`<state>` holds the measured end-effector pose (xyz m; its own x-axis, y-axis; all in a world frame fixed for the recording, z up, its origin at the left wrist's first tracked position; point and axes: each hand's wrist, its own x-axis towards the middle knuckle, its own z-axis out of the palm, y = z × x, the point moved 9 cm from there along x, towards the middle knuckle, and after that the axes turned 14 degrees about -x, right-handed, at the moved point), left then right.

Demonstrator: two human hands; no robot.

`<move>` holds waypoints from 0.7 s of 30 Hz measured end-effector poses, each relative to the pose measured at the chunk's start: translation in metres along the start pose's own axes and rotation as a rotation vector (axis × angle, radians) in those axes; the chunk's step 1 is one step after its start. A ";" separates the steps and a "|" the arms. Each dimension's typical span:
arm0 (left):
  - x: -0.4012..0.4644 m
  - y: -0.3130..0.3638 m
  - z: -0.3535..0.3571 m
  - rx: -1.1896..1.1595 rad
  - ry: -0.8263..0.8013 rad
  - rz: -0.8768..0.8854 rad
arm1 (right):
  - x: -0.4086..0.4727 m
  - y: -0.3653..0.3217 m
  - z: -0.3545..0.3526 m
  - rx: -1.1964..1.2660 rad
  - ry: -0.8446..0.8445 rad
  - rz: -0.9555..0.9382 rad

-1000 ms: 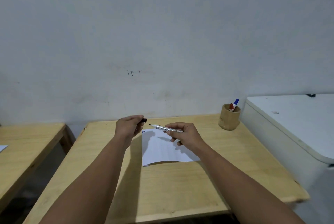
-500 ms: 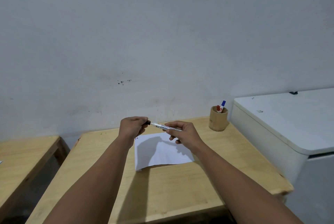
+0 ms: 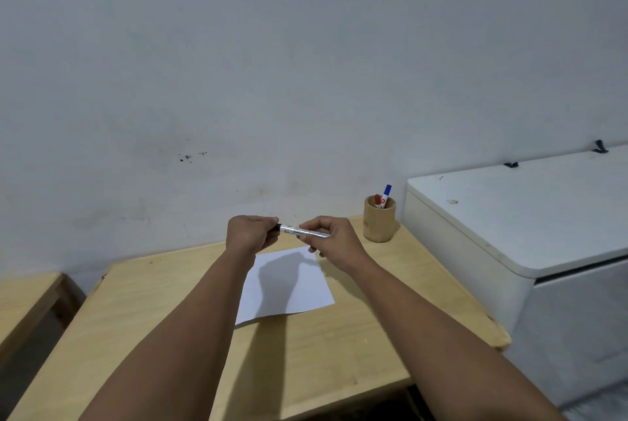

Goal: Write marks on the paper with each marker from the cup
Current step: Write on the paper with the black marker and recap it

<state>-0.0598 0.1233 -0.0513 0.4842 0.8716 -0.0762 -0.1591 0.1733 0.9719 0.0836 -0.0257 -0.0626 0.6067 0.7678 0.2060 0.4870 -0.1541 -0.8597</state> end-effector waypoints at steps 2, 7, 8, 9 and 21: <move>0.002 0.008 0.025 0.027 -0.052 0.031 | 0.012 0.000 -0.016 -0.173 0.003 -0.003; 0.009 0.037 0.109 -0.057 -0.204 0.120 | 0.056 -0.012 -0.087 -0.440 0.161 -0.028; 0.015 0.036 0.121 -0.049 -0.199 0.132 | 0.066 -0.012 -0.106 -0.399 0.232 -0.023; 0.022 0.030 0.132 0.014 -0.193 0.146 | 0.074 -0.011 -0.125 -0.360 0.291 -0.013; 0.068 -0.101 0.239 0.662 -0.438 0.121 | 0.124 0.073 -0.172 -0.527 0.299 0.209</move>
<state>0.1944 0.0554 -0.1011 0.8119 0.5838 -0.0010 0.2446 -0.3386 0.9086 0.3024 -0.0487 -0.0194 0.8342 0.4937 0.2455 0.5367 -0.6251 -0.5667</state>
